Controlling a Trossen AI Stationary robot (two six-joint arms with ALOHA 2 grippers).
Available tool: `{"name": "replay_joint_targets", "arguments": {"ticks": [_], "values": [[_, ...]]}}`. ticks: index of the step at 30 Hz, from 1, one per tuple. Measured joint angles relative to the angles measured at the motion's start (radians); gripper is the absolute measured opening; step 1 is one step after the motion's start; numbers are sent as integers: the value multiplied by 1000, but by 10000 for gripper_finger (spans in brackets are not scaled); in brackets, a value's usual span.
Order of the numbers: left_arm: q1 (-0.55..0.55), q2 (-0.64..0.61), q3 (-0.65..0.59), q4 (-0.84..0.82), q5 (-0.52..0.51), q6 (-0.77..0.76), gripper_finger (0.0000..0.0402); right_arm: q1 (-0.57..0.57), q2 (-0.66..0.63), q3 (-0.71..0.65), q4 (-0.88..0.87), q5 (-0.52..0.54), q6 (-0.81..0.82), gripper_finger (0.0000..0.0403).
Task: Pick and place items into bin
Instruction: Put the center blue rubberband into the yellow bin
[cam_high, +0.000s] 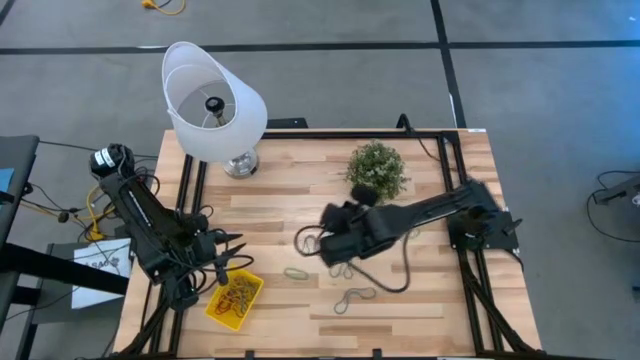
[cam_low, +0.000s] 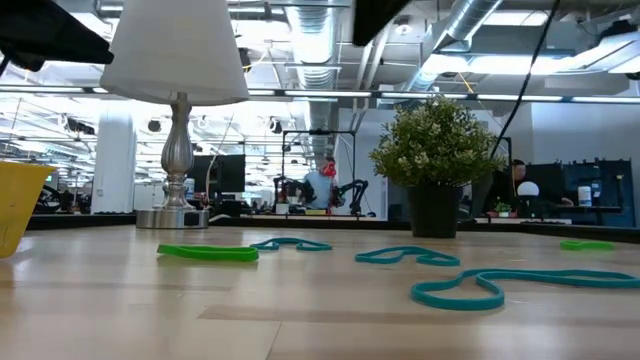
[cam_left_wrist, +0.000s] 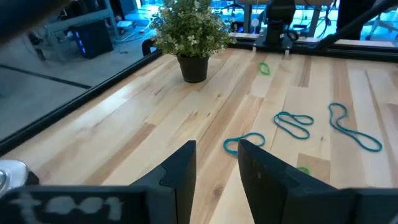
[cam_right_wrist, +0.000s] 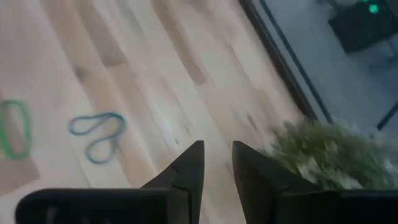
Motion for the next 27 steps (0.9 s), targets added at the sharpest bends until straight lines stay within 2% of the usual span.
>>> {"name": "replay_joint_targets", "arguments": {"ticks": [2,4,6,9,12,16,21,27], "values": [[0,0,0,0,-3,-4,109,4,-61,-99,16,-4,43,78],[0,0,0,1,8,-5,109,15,-113,-246,118,-42,78,78],[0,0,0,1,14,-18,109,19,-167,-425,295,-131,106,78],[0,0,0,1,10,-72,109,29,-236,-688,673,-298,104,77],[1,0,0,1,9,-87,109,32,-263,-853,931,-388,105,77],[5,0,0,1,9,-86,109,58,-273,-932,950,-356,153,77],[30,0,0,2,12,-87,109,79,-206,-943,977,-349,257,77],[65,0,0,4,67,-87,109,63,-110,-944,1019,-425,280,77]]}}
